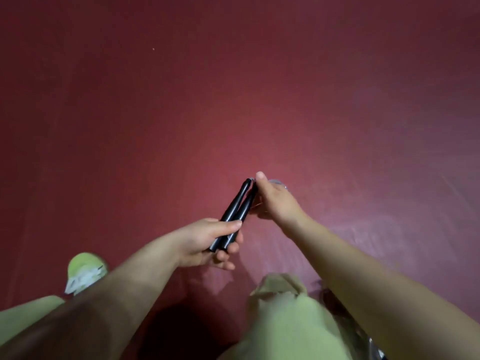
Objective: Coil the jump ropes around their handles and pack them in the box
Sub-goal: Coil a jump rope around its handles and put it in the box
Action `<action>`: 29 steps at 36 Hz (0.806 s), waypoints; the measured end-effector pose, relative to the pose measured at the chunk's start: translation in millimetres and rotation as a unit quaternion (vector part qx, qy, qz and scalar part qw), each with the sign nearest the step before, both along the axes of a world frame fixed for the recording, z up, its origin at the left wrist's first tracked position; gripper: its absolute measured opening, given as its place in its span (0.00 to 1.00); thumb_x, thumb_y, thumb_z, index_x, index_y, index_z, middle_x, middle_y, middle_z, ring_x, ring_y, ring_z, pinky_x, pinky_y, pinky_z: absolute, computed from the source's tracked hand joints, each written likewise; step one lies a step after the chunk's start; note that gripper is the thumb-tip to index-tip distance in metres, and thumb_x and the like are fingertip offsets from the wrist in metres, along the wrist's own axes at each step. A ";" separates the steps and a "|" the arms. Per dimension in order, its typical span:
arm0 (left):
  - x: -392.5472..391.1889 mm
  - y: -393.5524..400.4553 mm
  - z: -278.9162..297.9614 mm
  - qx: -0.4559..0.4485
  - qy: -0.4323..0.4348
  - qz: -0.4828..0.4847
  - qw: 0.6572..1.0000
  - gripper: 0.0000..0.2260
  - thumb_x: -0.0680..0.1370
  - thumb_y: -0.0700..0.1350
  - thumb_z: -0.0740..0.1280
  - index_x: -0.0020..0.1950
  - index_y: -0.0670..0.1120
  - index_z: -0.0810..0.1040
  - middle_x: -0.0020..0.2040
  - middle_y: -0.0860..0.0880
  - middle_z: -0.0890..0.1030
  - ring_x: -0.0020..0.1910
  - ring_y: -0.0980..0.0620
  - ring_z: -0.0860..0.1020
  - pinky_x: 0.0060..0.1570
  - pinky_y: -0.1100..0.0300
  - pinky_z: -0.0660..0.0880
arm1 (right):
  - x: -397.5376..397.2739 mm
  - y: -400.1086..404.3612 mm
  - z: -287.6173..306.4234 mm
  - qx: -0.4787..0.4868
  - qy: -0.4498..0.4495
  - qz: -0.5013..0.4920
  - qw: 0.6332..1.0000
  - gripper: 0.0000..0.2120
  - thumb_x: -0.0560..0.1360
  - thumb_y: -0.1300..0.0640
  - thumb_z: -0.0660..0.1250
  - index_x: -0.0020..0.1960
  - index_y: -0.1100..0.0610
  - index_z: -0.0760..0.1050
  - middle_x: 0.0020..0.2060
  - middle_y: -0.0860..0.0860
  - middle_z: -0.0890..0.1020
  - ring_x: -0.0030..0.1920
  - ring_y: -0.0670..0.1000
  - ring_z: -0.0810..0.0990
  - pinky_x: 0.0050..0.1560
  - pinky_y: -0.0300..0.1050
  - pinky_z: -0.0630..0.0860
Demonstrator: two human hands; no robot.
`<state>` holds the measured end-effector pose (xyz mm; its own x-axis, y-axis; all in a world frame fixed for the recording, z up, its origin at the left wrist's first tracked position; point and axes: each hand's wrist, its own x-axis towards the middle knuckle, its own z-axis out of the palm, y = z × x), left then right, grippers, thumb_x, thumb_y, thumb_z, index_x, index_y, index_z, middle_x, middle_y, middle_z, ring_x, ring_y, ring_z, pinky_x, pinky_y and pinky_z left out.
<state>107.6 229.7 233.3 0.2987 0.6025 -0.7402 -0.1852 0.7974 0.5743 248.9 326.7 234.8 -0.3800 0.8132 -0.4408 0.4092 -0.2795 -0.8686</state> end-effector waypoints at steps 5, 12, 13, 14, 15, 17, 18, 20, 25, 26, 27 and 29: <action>-15.1 -34.9 61.3 0.052 -0.030 -0.035 0.998 0.12 0.74 0.51 0.68 0.40 0.42 0.75 0.27 0.48 0.72 0.20 0.56 0.66 0.36 0.54 0.79 | 19.0 -8.6 67.2 0.232 -0.090 0.104 0.963 0.20 0.84 0.51 0.49 0.63 0.61 0.73 0.58 0.55 0.77 0.61 0.53 0.73 0.64 0.45 0.66; -15.7 -93.0 110.6 0.053 -0.083 -0.021 0.995 0.10 0.70 0.47 0.65 0.39 0.41 0.82 0.29 0.45 0.76 0.27 0.49 0.77 0.40 0.49 0.81 | 10.8 -68.7 92.1 0.197 0.022 0.202 0.959 0.18 0.84 0.48 0.49 0.41 0.56 0.69 0.35 0.44 0.72 0.38 0.43 0.71 0.47 0.44 0.69; -15.9 -99.7 113.9 0.041 -0.095 -0.009 0.995 0.10 0.70 0.45 0.65 0.42 0.41 0.81 0.30 0.45 0.76 0.29 0.48 0.79 0.39 0.49 0.81 | 9.0 -78.3 94.6 0.191 0.038 0.194 0.961 0.18 0.84 0.49 0.49 0.40 0.55 0.68 0.33 0.44 0.73 0.35 0.42 0.72 0.44 0.42 0.70; -16.9 -105.5 116.3 0.032 -0.105 0.001 0.994 0.10 0.70 0.45 0.65 0.45 0.40 0.80 0.31 0.46 0.76 0.29 0.48 0.79 0.37 0.49 0.81 | 6.3 -87.6 97.2 0.193 0.047 0.190 0.961 0.19 0.84 0.50 0.49 0.40 0.56 0.68 0.32 0.46 0.74 0.33 0.42 0.73 0.41 0.41 0.70; -18.6 -111.3 117.5 0.026 -0.112 0.007 0.993 0.10 0.70 0.44 0.65 0.46 0.40 0.78 0.31 0.46 0.75 0.29 0.48 0.78 0.35 0.50 0.81 | 2.6 -97.0 99.6 0.197 0.050 0.189 0.961 0.20 0.83 0.49 0.49 0.40 0.58 0.69 0.32 0.49 0.75 0.32 0.43 0.74 0.39 0.40 0.71; -20.7 -119.8 116.0 0.018 -0.120 0.007 0.993 0.09 0.70 0.44 0.66 0.47 0.40 0.77 0.31 0.46 0.74 0.28 0.50 0.76 0.32 0.52 0.80 | -2.5 -112.9 100.7 0.193 0.061 0.193 0.960 0.22 0.81 0.45 0.48 0.41 0.60 0.69 0.32 0.52 0.74 0.31 0.46 0.73 0.37 0.42 0.71; -22.3 -122.9 115.1 0.015 -0.125 0.003 0.992 0.09 0.70 0.44 0.66 0.46 0.41 0.76 0.31 0.47 0.74 0.28 0.51 0.75 0.31 0.54 0.80 | -5.2 -118.4 101.5 0.183 0.067 0.192 0.962 0.24 0.79 0.42 0.48 0.42 0.61 0.68 0.32 0.51 0.73 0.31 0.46 0.72 0.37 0.42 0.71; -24.9 -129.5 108.8 0.009 -0.158 -0.001 0.987 0.10 0.68 0.45 0.73 0.45 0.42 0.77 0.31 0.48 0.73 0.27 0.53 0.74 0.29 0.57 0.78 | -9.3 -125.9 99.0 0.142 0.073 0.188 0.969 0.28 0.77 0.38 0.47 0.44 0.63 0.67 0.30 0.50 0.70 0.29 0.46 0.69 0.35 0.45 0.71; -24.6 -132.0 98.0 -0.015 -0.196 0.055 0.979 0.11 0.68 0.47 0.70 0.46 0.45 0.74 0.30 0.52 0.70 0.24 0.57 0.69 0.25 0.65 0.71 | -8.3 -128.9 87.8 0.121 0.023 0.250 0.960 0.29 0.76 0.33 0.43 0.43 0.57 0.67 0.25 0.42 0.70 0.27 0.42 0.64 0.34 0.42 0.64; -24.7 -131.6 96.6 -0.018 -0.193 0.068 0.979 0.11 0.68 0.47 0.69 0.45 0.45 0.74 0.30 0.52 0.70 0.23 0.58 0.67 0.24 0.66 0.69 | -9.4 -129.2 85.6 0.119 0.015 0.268 0.956 0.30 0.76 0.31 0.43 0.42 0.56 0.67 0.25 0.41 0.70 0.27 0.42 0.64 0.34 0.43 0.64; -24.9 -131.4 93.7 -0.017 -0.193 0.080 0.978 0.10 0.68 0.47 0.69 0.44 0.44 0.73 0.29 0.52 0.69 0.22 0.58 0.66 0.23 0.66 0.68 | -10.6 -129.0 84.0 0.116 0.015 0.279 0.953 0.32 0.74 0.30 0.42 0.43 0.57 0.68 0.25 0.41 0.69 0.27 0.43 0.63 0.34 0.43 0.63; -26.9 -130.9 90.1 -0.008 -0.186 0.095 0.978 0.08 0.69 0.45 0.69 0.43 0.44 0.73 0.29 0.51 0.68 0.22 0.58 0.65 0.21 0.67 0.66 | -14.2 -125.4 82.9 0.101 0.034 0.284 0.953 0.40 0.72 0.26 0.42 0.47 0.63 0.69 0.24 0.43 0.68 0.26 0.44 0.61 0.32 0.44 0.61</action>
<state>80.6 98.8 323.4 0.4322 0.6626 -0.6116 -0.5250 0.7364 0.4268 234.7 201.4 317.7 -0.8064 0.5331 -0.2559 0.3854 0.1457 -0.9112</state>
